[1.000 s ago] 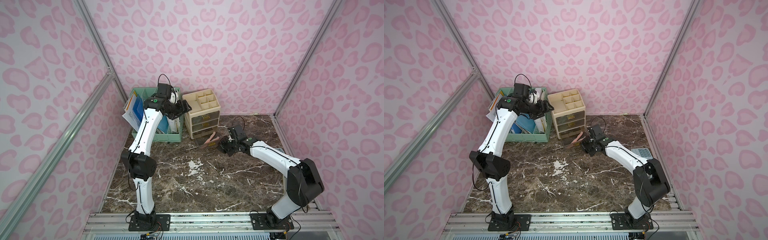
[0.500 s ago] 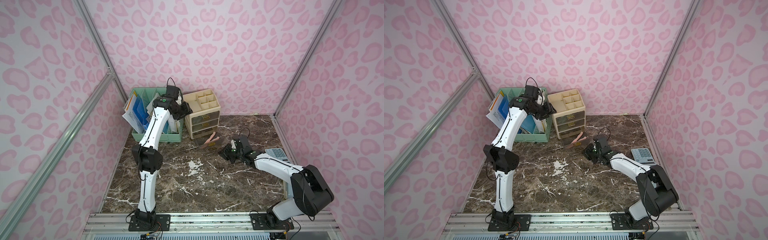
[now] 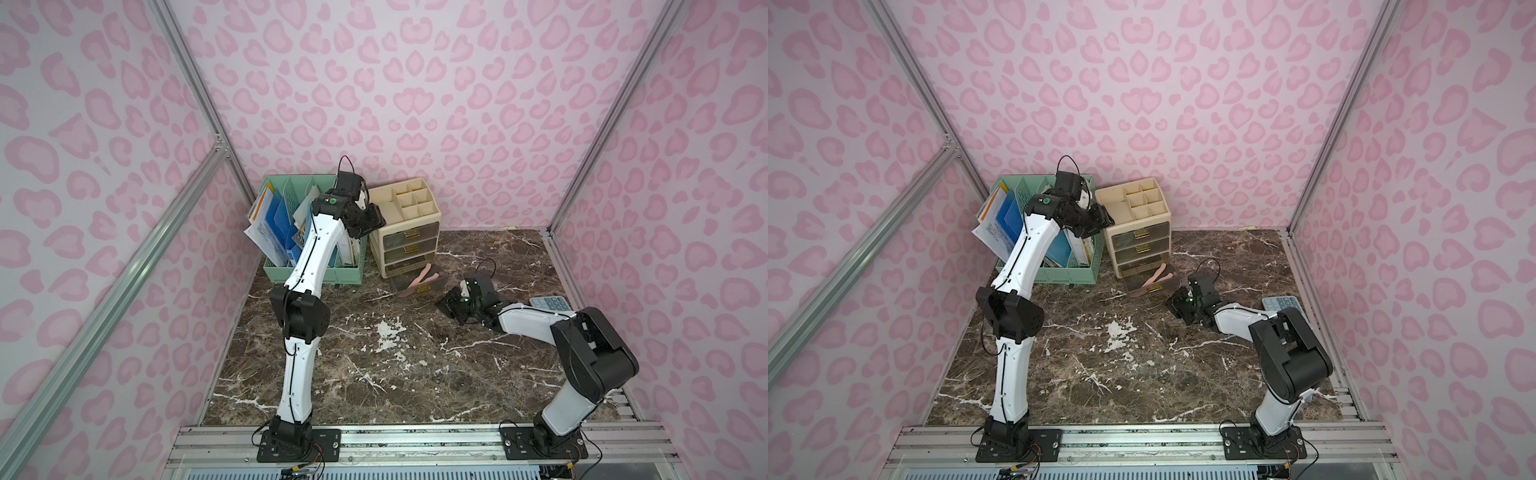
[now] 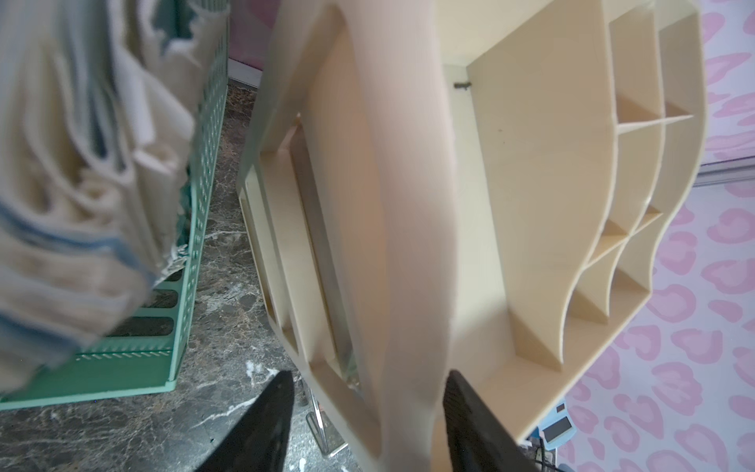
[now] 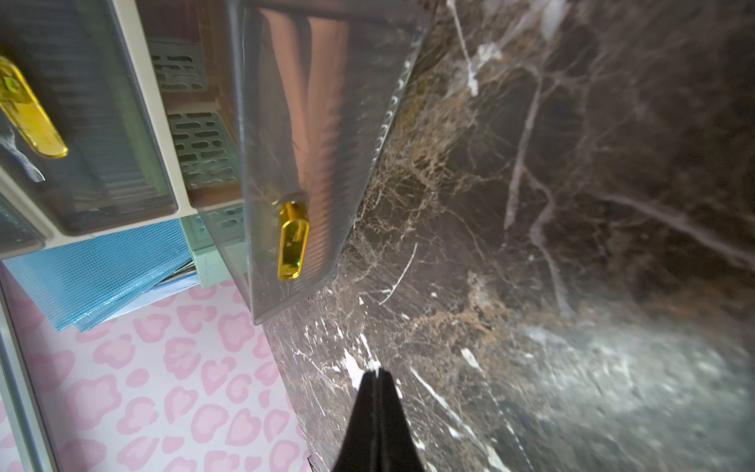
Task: Place the fruit knives into the drawer by color
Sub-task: Close the drawer in the storage box.
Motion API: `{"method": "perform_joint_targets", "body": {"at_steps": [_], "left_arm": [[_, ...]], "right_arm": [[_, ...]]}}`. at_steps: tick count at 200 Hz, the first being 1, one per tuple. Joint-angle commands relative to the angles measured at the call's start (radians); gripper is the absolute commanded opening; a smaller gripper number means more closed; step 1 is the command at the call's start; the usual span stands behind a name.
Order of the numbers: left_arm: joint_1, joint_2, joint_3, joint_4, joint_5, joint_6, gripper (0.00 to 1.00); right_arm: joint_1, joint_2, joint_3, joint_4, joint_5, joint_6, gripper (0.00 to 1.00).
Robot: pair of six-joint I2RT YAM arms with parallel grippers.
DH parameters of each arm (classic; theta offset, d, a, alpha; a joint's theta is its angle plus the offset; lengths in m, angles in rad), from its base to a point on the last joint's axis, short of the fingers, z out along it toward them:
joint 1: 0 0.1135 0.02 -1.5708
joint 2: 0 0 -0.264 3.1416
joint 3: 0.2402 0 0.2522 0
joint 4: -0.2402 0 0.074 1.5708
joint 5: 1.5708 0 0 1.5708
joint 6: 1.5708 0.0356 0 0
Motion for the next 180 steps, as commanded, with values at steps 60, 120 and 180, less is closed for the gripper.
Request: {"method": "perform_joint_targets", "body": {"at_steps": [60, 120, 180], "left_arm": [[-0.003, 0.000, 0.006, -0.031, 0.001, 0.037, 0.60], [-0.002, 0.008, 0.006, -0.027, 0.006, 0.048, 0.60], [-0.002, 0.014, 0.006, -0.029, 0.013, 0.055, 0.60]], "right_arm": [[-0.021, 0.138, 0.100, 0.130, -0.052, -0.008, 0.00], [-0.023, 0.262, 0.253, 0.111, -0.076, -0.007, 0.00], [-0.020, 0.349, 0.363, 0.124, -0.084, 0.010, 0.00]]}}
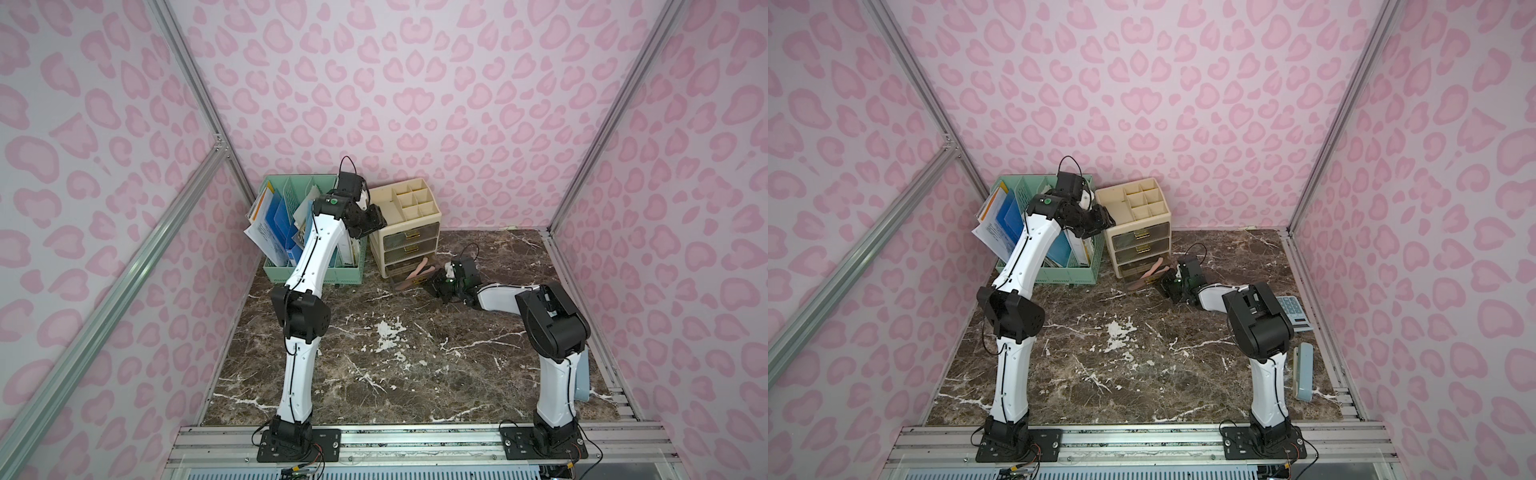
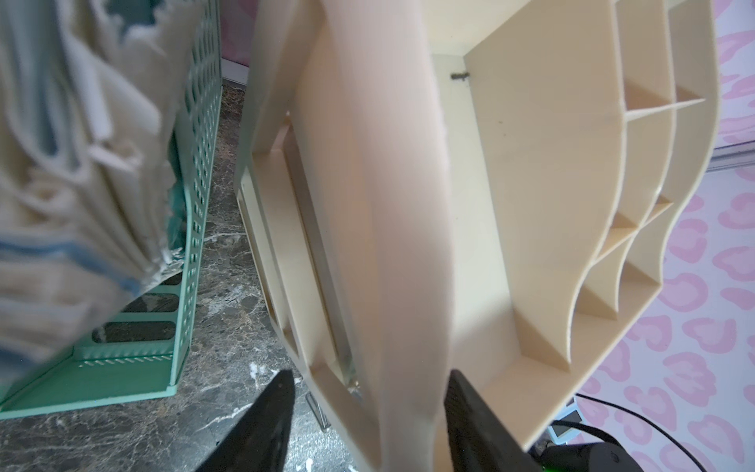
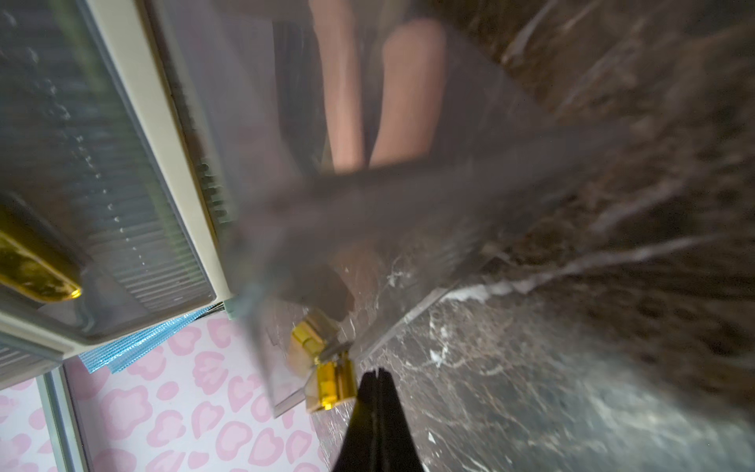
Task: Place the fruit knives into the drawer by color
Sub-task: Close the drawer in the storage box.
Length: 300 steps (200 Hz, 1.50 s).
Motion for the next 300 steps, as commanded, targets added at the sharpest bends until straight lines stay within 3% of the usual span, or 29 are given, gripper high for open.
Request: {"method": "perform_joint_targets", "body": {"at_steps": [1, 161, 220, 256, 270, 300], "left_arm": [[0.002, 0.009, 0.006, -0.025, 0.010, 0.023, 0.60], [0.001, 0.015, 0.006, -0.040, 0.013, 0.034, 0.60], [0.001, -0.014, 0.004, -0.067, -0.006, 0.046, 0.61], [-0.001, -0.104, -0.025, -0.124, -0.085, 0.082, 0.64], [-0.001, -0.189, -0.113, -0.101, -0.141, 0.109, 0.69], [-0.001, -0.423, -0.409, 0.045, -0.310, 0.210, 0.89]], "right_arm": [[0.004, 0.024, 0.041, 0.024, -0.011, 0.006, 0.00], [0.023, 0.219, 0.324, 0.054, -0.039, 0.058, 0.00], [0.025, 0.104, 0.200, 0.045, -0.033, 0.056, 0.00], [0.015, -0.047, 0.118, -0.105, -0.059, -0.081, 0.00], [0.008, -0.131, 0.100, -0.195, -0.053, -0.171, 0.14], [-0.014, -0.287, 0.087, -0.372, -0.009, -0.395, 0.67]]}}
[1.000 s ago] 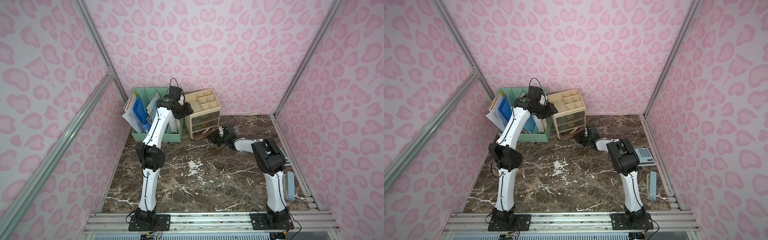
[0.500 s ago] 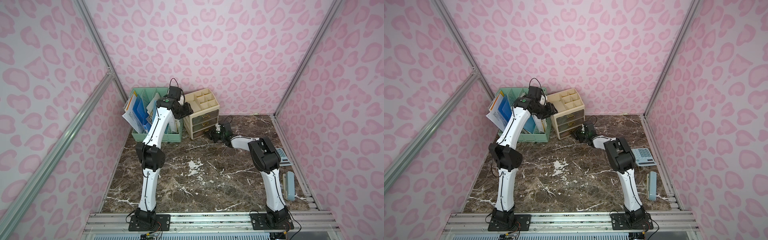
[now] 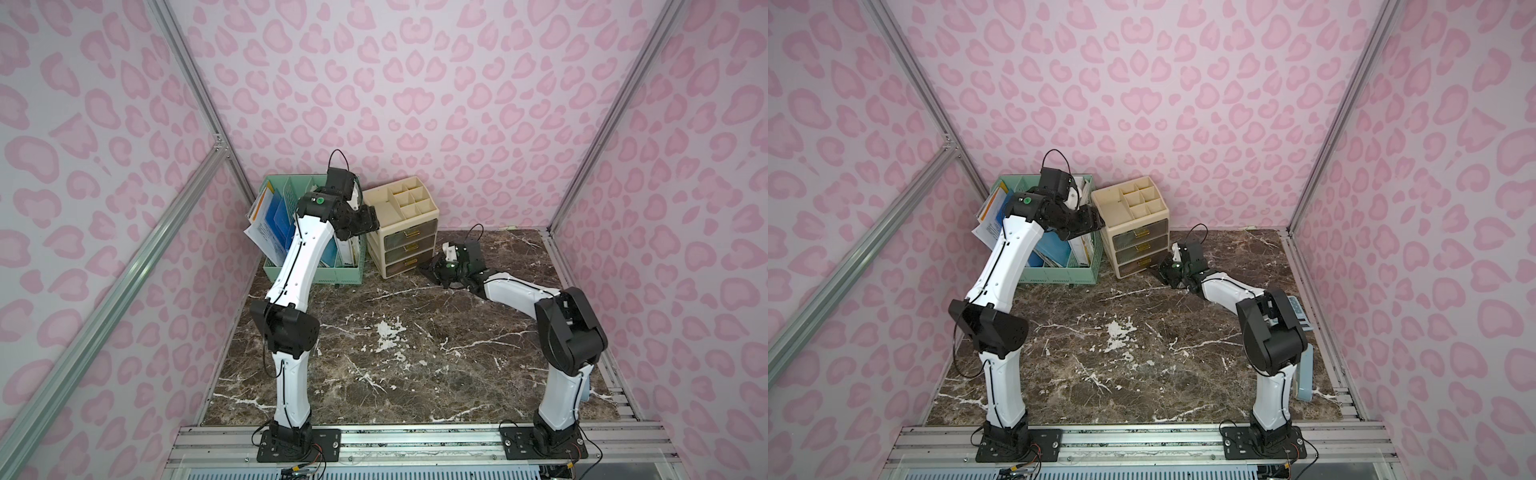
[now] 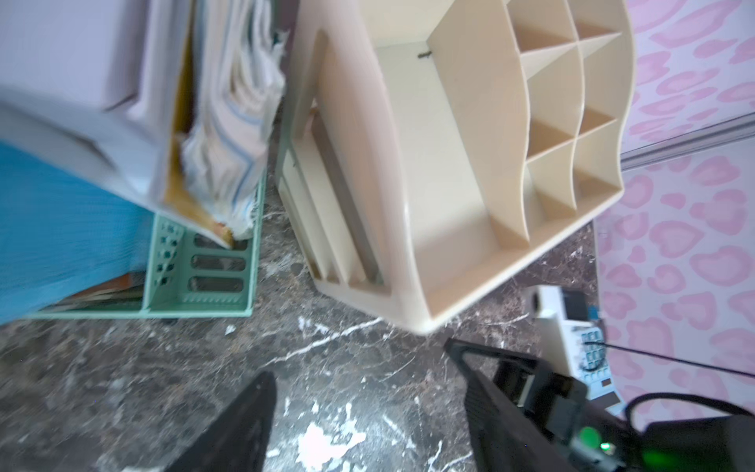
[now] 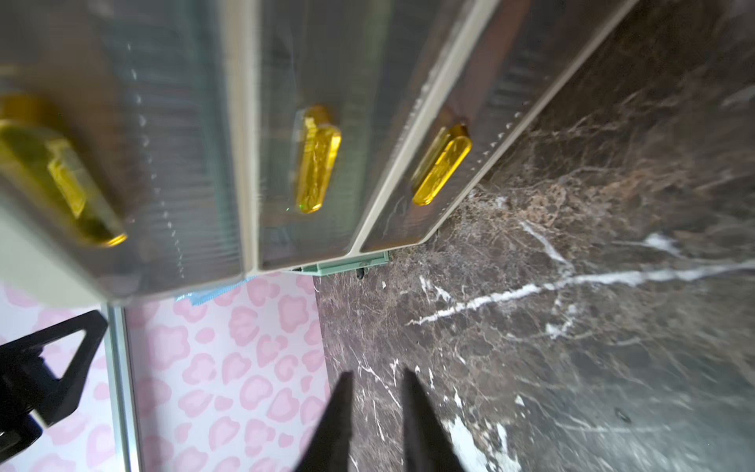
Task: Place the fruit knives into the drawer by color
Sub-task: Close the drawer in the storage box, then reset both arms
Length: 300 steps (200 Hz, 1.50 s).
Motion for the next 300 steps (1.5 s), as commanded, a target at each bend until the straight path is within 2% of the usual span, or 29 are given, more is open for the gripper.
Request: {"method": "perform_joint_targets", "body": {"at_steps": [1, 11, 20, 44, 53, 68, 81, 103, 129, 145, 166, 182, 209, 247, 253, 266, 280, 300], "left_arm": [[0.002, -0.133, -0.171, 0.102, -0.176, 0.108, 0.89], [0.004, -0.210, -0.284, 0.158, -0.261, 0.130, 0.98], [0.008, -0.274, -0.387, 0.215, -0.326, 0.142, 0.99], [0.025, -0.436, -0.660, 0.402, -0.405, 0.213, 0.99], [0.029, -0.489, -0.752, 0.462, -0.447, 0.221, 0.99], [0.046, -0.569, -0.901, 0.571, -0.446, 0.267, 0.99], [0.062, -0.621, -1.011, 0.650, -0.441, 0.303, 0.99], [0.133, -0.683, -1.180, 0.772, -0.412, 0.290, 0.99], [0.189, -0.763, -1.385, 0.965, -0.399, 0.293, 0.99], [0.189, -0.795, -1.510, 1.105, -0.431, 0.311, 0.99], [0.195, -0.788, -1.613, 1.225, -0.445, 0.311, 0.99], [0.195, -0.764, -1.674, 1.319, -0.402, 0.320, 0.99], [0.203, -0.711, -1.750, 1.459, -0.419, 0.332, 0.99], [0.218, -0.710, -1.852, 1.664, -0.428, 0.390, 0.99], [0.229, -0.710, -1.855, 1.667, -0.421, 0.393, 0.99], [0.256, -0.713, -1.864, 1.697, -0.358, 0.389, 0.99], [0.259, -0.698, -1.849, 1.690, -0.326, 0.395, 0.99], [0.268, -0.690, -1.824, 1.644, -0.286, 0.392, 0.99]], "right_arm": [[-0.013, -0.094, 0.002, -0.182, 0.036, -0.242, 0.69], [-0.017, -0.137, 0.024, -0.258, 0.076, -0.337, 0.89], [-0.019, -0.167, 0.050, -0.326, 0.129, -0.427, 0.99], [-0.034, -0.224, 0.084, -0.430, 0.279, -0.615, 0.99], [-0.044, -0.240, 0.076, -0.437, 0.342, -0.667, 0.99], [-0.063, -0.282, 0.027, -0.401, 0.468, -0.729, 1.00], [-0.075, -0.339, -0.066, -0.322, 0.604, -0.779, 1.00], [-0.119, -0.448, -0.275, -0.110, 0.800, -0.842, 1.00], [-0.202, -0.536, -0.495, 0.093, 0.883, -0.868, 1.00], [-0.223, -0.563, -0.605, 0.160, 1.008, -0.898, 1.00], [-0.230, -0.591, -0.779, 0.363, 0.954, -1.011, 1.00], [-0.248, -0.579, -0.887, 0.538, 0.985, -1.041, 1.00], [-0.295, -0.528, -1.016, 0.820, 0.984, -1.123, 1.00], [-0.370, -0.489, -1.054, 1.003, 0.836, -1.120, 1.00], [-0.378, -0.464, -1.074, 1.080, 0.809, -1.124, 1.00], [-0.381, -0.375, -1.095, 1.202, 0.837, -1.117, 1.00], [-0.370, -0.304, -1.060, 1.205, 0.805, -1.151, 1.00], [-0.408, -0.313, -1.042, 1.153, 0.760, -1.113, 1.00]]}}
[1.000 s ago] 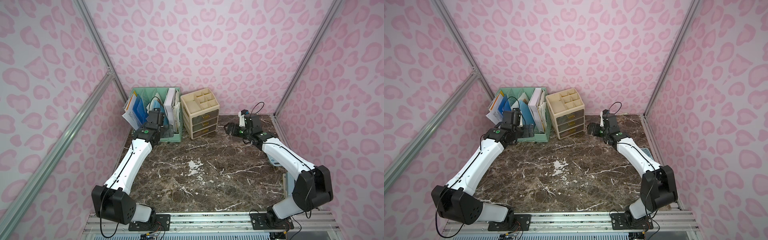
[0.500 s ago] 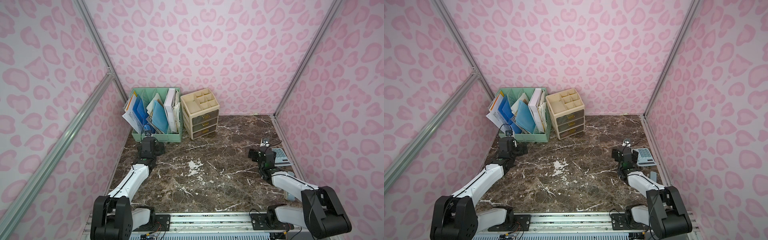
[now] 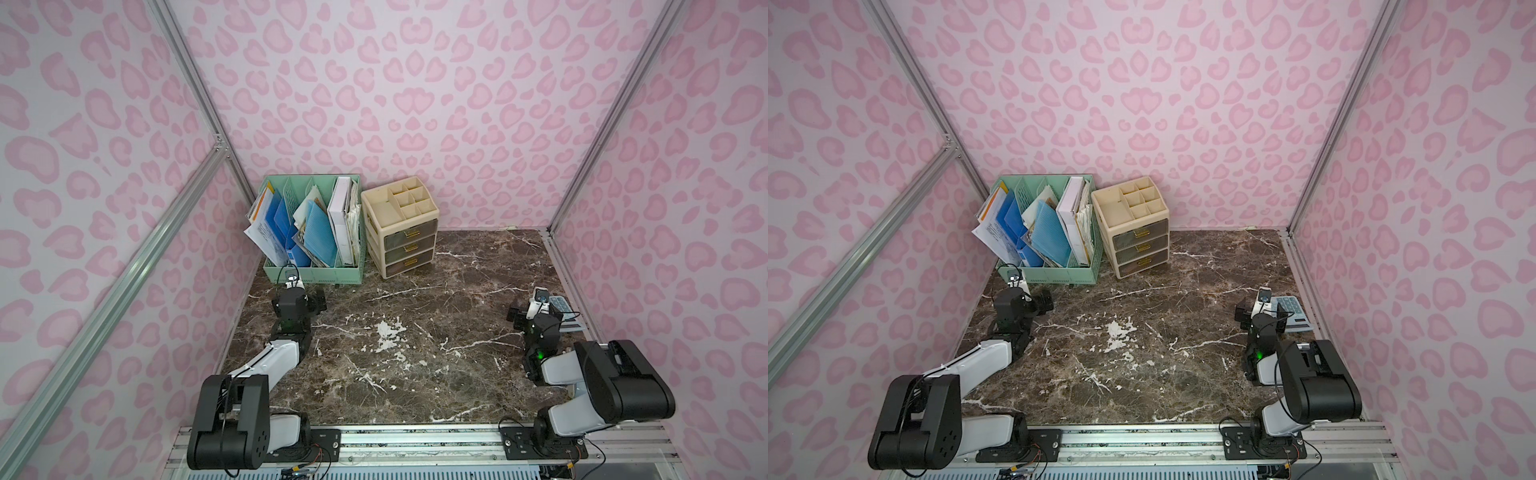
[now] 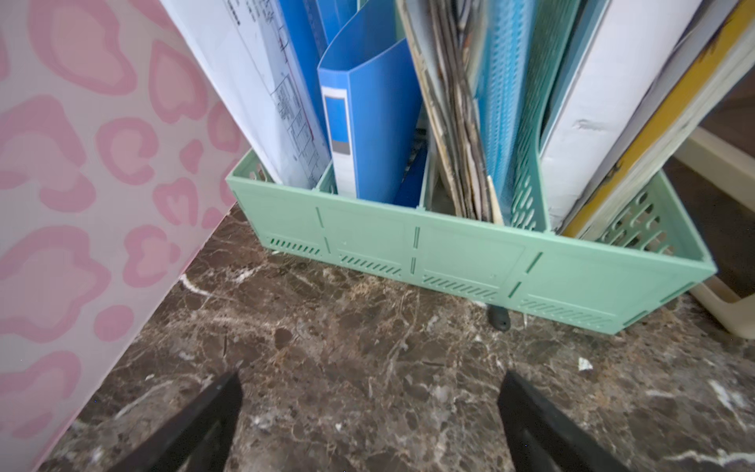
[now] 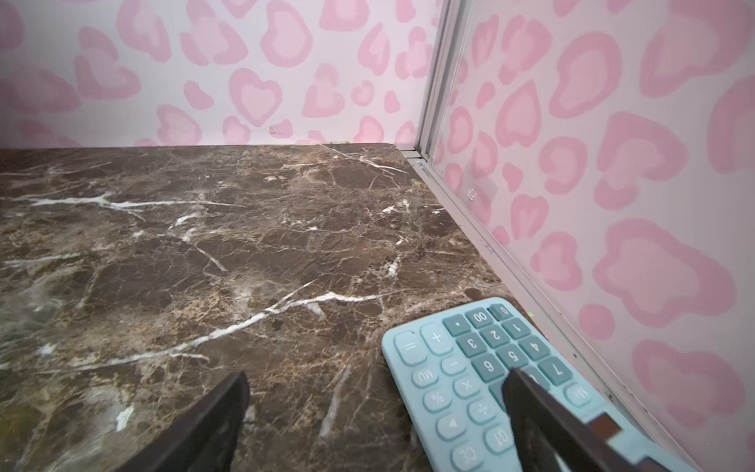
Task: Place the fruit knives into the drawer by color
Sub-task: Reset both arms
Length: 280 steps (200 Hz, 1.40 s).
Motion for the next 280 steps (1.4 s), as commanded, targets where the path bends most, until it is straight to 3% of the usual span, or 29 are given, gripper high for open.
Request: {"method": "perform_joint_targets", "body": {"at_steps": [1, 25, 72, 153, 280], "left_arm": [[0.012, 0.009, 0.026, 0.013, 0.080, 0.009, 0.99], [0.025, 0.035, 0.044, -0.074, 0.113, 0.004, 0.99], [0.023, 0.217, -0.061, 0.245, 0.024, -0.026, 0.99], [0.019, 0.222, -0.022, 0.173, 0.137, 0.027, 0.97], [0.008, 0.219, -0.026, 0.175, 0.115, 0.033, 0.99]], "right_arm": [[-0.031, 0.009, 0.023, 0.096, -0.066, 0.012, 1.00], [-0.037, 0.001, 0.025, 0.077, -0.079, 0.016, 1.00], [-0.037, 0.003, 0.023, 0.082, -0.078, 0.015, 1.00], [-0.037, 0.000, 0.020, 0.085, -0.077, 0.015, 1.00], [-0.036, 0.002, 0.020, 0.087, -0.078, 0.015, 1.00]]}}
